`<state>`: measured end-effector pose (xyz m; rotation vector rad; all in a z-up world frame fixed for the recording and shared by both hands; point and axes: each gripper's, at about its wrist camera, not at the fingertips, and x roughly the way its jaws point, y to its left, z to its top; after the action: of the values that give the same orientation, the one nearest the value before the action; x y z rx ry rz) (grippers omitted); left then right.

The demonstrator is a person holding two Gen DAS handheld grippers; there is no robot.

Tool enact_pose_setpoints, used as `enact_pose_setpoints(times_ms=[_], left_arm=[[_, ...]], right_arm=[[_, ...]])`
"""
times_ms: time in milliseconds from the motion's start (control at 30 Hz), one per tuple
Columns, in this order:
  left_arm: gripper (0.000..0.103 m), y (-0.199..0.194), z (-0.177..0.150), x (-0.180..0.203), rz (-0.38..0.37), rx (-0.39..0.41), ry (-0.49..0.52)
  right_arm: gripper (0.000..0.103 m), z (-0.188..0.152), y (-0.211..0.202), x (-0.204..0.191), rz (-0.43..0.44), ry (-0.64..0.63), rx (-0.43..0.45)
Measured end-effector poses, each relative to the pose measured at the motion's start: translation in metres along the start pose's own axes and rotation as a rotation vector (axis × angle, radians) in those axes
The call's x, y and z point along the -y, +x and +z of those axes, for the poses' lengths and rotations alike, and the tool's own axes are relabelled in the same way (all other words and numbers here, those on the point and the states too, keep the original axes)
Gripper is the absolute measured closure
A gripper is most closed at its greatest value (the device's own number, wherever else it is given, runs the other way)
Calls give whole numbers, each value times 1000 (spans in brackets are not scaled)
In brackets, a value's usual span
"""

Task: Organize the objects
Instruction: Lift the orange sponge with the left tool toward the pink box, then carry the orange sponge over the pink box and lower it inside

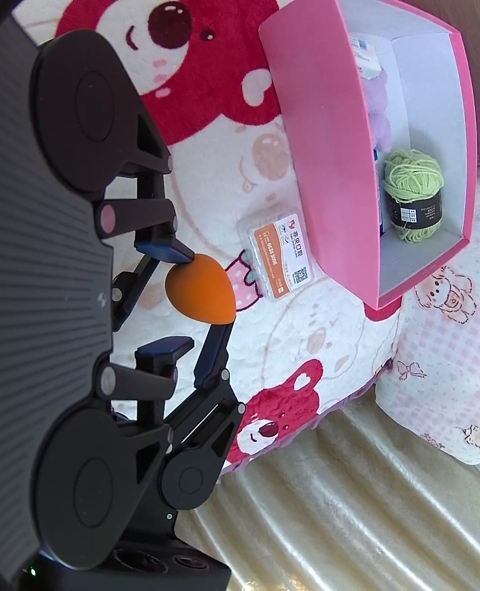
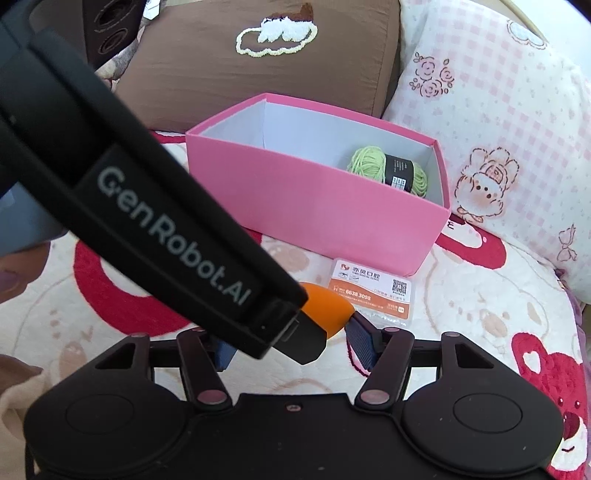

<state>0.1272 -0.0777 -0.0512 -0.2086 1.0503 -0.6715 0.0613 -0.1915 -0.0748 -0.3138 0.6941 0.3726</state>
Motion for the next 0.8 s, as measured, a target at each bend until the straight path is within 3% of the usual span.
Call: enact_pose_setpoints(times_ms=[467,800], left_arm=[[62,-42,7,6,-19,27,5],[60,-57,6,-3,-4,51,-45]], right_arm=[[39,21,-29,7,79,107,17],[49,33,-35,7,126,127,17]])
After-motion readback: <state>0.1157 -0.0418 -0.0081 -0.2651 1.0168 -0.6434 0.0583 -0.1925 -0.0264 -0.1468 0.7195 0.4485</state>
